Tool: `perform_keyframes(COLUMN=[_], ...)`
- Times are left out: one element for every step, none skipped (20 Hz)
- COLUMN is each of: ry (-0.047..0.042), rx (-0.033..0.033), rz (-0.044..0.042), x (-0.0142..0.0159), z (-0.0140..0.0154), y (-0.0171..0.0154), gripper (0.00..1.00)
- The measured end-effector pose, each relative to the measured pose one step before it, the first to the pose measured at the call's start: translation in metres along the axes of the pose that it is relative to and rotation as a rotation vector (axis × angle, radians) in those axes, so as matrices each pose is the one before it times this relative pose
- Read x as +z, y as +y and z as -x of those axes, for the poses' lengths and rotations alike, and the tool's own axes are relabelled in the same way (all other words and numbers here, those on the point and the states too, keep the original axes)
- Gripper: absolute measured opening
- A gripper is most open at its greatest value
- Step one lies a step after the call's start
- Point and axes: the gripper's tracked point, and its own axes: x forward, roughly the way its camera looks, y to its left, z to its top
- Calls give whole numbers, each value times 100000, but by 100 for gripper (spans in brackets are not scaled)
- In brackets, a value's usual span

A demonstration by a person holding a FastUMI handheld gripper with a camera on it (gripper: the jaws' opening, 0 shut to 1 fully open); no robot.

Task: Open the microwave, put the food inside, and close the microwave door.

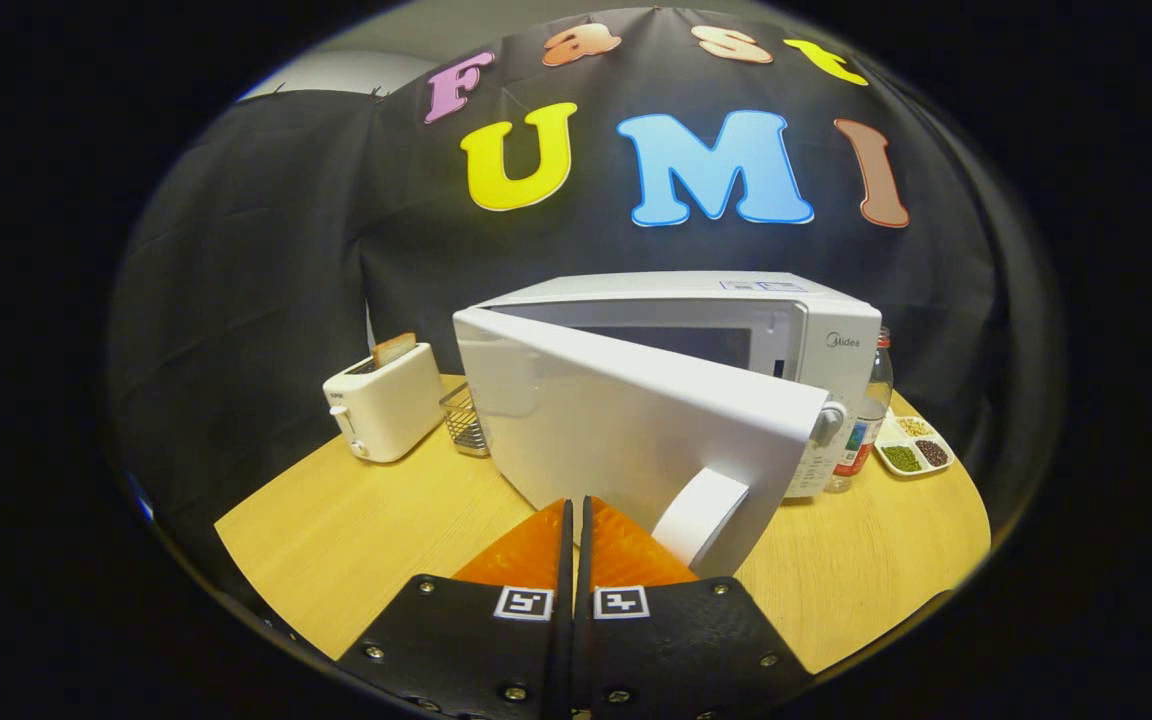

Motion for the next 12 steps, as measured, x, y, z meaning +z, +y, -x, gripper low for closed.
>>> perform_keyframes(ry=[-235, -94, -40, -37, -216, -84, 73, 136, -143, -462, -311, -137], rx=[-495, -486, -384, -364, -376, -231, -227, -290, -823, -1232, -1096, 107], rz=[-17, 154, 102, 208, 393, 189, -165, -330, -367, -230, -245, -710], x=[171, 242, 100, 168, 214, 145, 68, 120, 157, 205, 221, 121], z=[-357, -292, -327, -326, -475, -394, -439, -426, -456, -604, -500, -557], y=[-346, -305, -281, -213, -266, -180, -232, -208, -383, -552, -416, -156], gripper=[1, 1, 1, 1, 1, 1, 1, 1, 1, 1, 1, 1])
